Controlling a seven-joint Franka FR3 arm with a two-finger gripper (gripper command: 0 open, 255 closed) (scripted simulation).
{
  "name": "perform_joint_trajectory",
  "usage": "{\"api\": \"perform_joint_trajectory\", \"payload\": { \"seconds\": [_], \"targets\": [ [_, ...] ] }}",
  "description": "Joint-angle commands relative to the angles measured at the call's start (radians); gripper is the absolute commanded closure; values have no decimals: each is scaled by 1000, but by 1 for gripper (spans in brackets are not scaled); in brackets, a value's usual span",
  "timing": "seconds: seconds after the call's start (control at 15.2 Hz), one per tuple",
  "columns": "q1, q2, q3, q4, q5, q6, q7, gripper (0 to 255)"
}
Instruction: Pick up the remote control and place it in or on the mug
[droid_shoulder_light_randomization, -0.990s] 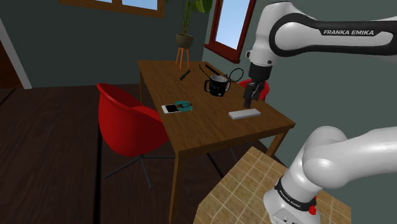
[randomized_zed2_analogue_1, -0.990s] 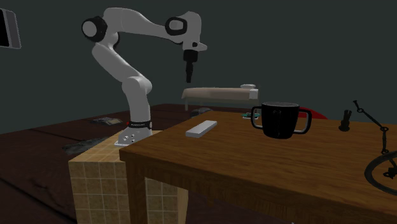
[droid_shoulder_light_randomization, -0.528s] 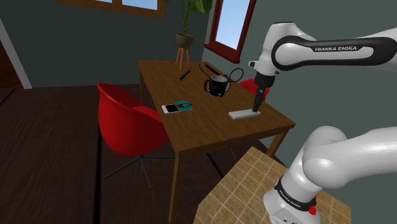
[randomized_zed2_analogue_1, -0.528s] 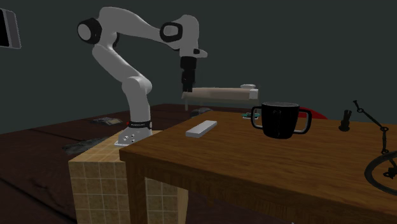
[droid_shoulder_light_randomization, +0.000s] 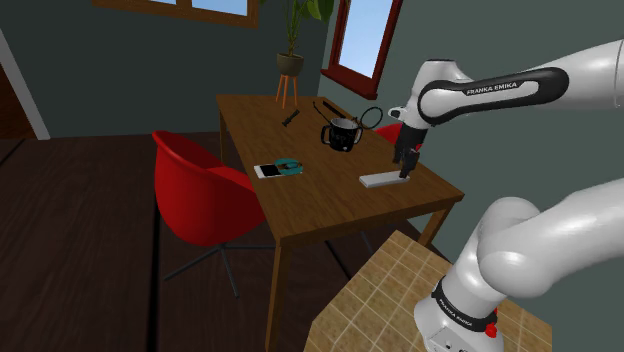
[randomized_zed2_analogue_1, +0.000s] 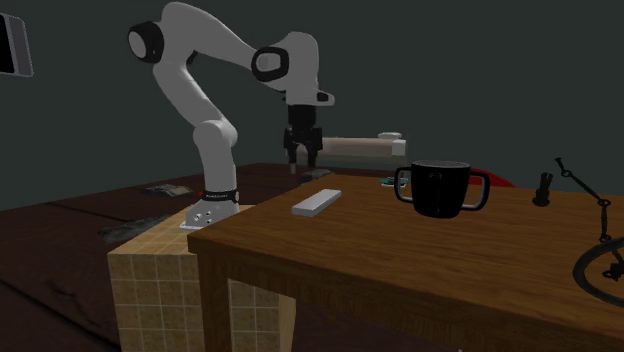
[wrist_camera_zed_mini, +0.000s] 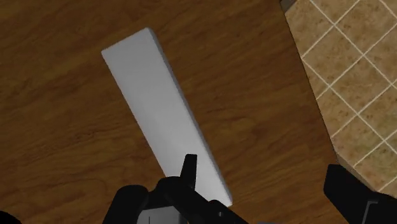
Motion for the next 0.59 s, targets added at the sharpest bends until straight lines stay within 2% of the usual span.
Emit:
{"api": "perform_joint_trajectory", "payload": {
  "seconds": [0.0, 0.2, 0.33, 0.53],
  "targets": [
    [35, 64, -75, 20, -8, 66, -120, 0],
    [115, 185, -199, 76, 21, 158, -308, 0],
    [186, 278, -290, 121, 74, 218, -448, 0],
    [202, 310, -315, 112, 90, 256, -470, 0]
  ]
}}
